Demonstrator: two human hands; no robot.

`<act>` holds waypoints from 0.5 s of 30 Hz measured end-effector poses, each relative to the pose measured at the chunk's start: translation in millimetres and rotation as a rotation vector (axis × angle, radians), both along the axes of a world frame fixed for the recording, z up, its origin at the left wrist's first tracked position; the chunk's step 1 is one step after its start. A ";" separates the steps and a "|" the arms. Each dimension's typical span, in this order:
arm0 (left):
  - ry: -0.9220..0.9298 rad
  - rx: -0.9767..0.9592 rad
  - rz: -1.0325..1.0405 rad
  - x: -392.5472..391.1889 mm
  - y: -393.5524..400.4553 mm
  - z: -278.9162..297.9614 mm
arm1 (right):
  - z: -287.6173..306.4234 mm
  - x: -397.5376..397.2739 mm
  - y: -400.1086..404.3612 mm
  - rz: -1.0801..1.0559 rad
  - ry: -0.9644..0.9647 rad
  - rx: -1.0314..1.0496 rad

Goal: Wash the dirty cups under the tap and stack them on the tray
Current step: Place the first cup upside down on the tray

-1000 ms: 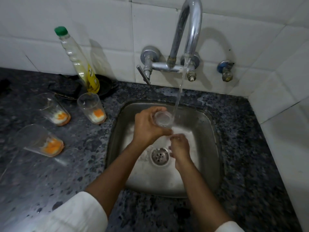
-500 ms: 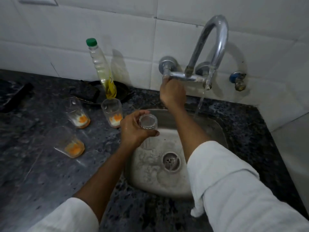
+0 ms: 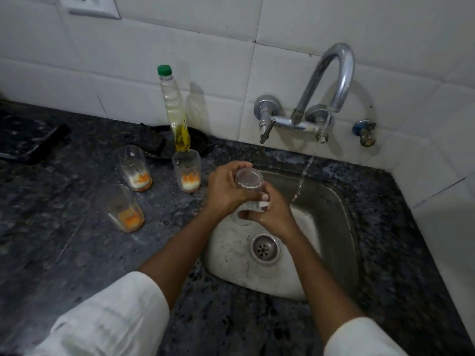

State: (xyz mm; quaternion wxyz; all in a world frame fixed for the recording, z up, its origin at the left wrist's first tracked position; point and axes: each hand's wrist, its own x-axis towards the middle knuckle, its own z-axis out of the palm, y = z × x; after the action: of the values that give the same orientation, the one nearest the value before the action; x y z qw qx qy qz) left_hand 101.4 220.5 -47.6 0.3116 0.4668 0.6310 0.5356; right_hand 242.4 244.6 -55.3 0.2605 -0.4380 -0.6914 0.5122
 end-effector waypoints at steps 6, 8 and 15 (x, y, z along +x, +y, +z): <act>-0.033 -0.010 -0.083 23.3 -26.3 20.3 | 11.0 8.6 -23.6 -0.251 -0.112 0.298; -0.051 -0.025 -0.125 21.3 -34.7 33.6 | 17.3 15.8 -28.1 -0.246 -0.121 0.315; 0.143 -0.117 -0.106 -42.5 -85.5 76.7 | 34.6 18.7 -33.1 -0.258 -0.107 0.293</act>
State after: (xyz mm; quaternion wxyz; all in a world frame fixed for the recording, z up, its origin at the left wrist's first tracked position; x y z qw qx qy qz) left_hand 58.9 135.0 29.1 0.3204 0.5177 0.6563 0.4456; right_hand 261.2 211.6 -20.7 0.3479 -0.5070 -0.7093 0.3446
